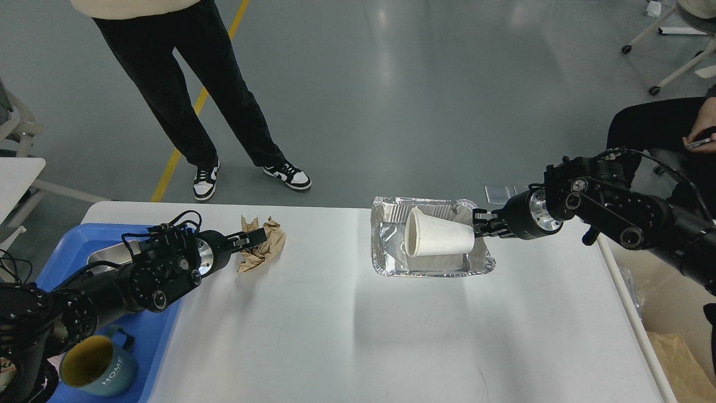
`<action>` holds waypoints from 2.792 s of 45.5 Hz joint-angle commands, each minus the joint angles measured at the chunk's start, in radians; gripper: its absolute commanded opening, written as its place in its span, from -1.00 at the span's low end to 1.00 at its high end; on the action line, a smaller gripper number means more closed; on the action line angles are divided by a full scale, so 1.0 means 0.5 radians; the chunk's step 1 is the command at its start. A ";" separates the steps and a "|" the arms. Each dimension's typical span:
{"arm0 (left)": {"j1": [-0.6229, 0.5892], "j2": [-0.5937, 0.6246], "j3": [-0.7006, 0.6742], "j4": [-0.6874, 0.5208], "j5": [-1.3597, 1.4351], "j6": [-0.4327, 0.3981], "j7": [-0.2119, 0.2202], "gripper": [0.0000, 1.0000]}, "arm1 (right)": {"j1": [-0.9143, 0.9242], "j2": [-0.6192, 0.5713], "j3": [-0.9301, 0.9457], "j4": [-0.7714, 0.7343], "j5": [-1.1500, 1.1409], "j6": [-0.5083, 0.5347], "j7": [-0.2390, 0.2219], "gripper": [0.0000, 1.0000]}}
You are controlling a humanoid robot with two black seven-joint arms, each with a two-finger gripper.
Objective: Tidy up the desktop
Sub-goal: 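Reach the left gripper to the crumpled brown paper and grasp it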
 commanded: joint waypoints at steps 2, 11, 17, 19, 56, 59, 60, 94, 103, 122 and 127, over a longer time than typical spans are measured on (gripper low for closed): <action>0.028 -0.126 0.000 0.137 0.000 0.053 0.000 0.92 | 0.000 0.008 0.000 0.000 0.000 -0.003 0.000 -1.00; 0.040 -0.206 0.000 0.165 0.003 0.109 0.015 0.92 | 0.000 0.002 0.000 0.019 0.000 -0.006 0.000 -1.00; 0.049 -0.233 0.003 0.168 0.003 0.127 0.031 0.92 | -0.003 -0.007 0.003 0.040 0.000 -0.006 0.000 -1.00; 0.049 -0.249 0.006 0.165 0.003 0.133 0.031 0.92 | -0.003 -0.013 0.003 0.040 0.000 -0.006 0.000 -1.00; 0.049 -0.307 0.285 0.168 0.000 0.149 0.070 0.91 | -0.040 -0.013 0.006 0.046 0.000 -0.028 0.000 -1.00; 0.052 -0.328 0.285 0.168 0.000 0.149 0.080 0.91 | -0.040 -0.010 0.006 0.046 0.000 -0.028 0.000 -1.00; 0.052 -0.331 0.285 0.168 0.000 0.152 0.092 0.91 | -0.040 -0.010 0.006 0.046 0.000 -0.028 0.000 -1.00; 0.074 -0.381 0.374 0.168 0.003 0.158 0.236 0.08 | -0.043 -0.016 0.009 0.056 0.003 -0.037 0.003 -1.00; 0.074 -0.381 0.374 0.168 0.003 0.152 0.227 -0.51 | -0.046 -0.016 0.009 0.056 0.003 -0.037 0.003 -1.00; -0.092 -0.280 0.338 0.006 -0.027 -0.051 0.193 -1.00 | -0.040 -0.022 0.009 0.059 0.009 -0.037 0.003 -1.00; -0.211 -0.040 0.319 -0.291 -0.030 -0.118 0.208 -1.00 | -0.040 -0.025 0.009 0.074 0.009 -0.034 0.000 -1.00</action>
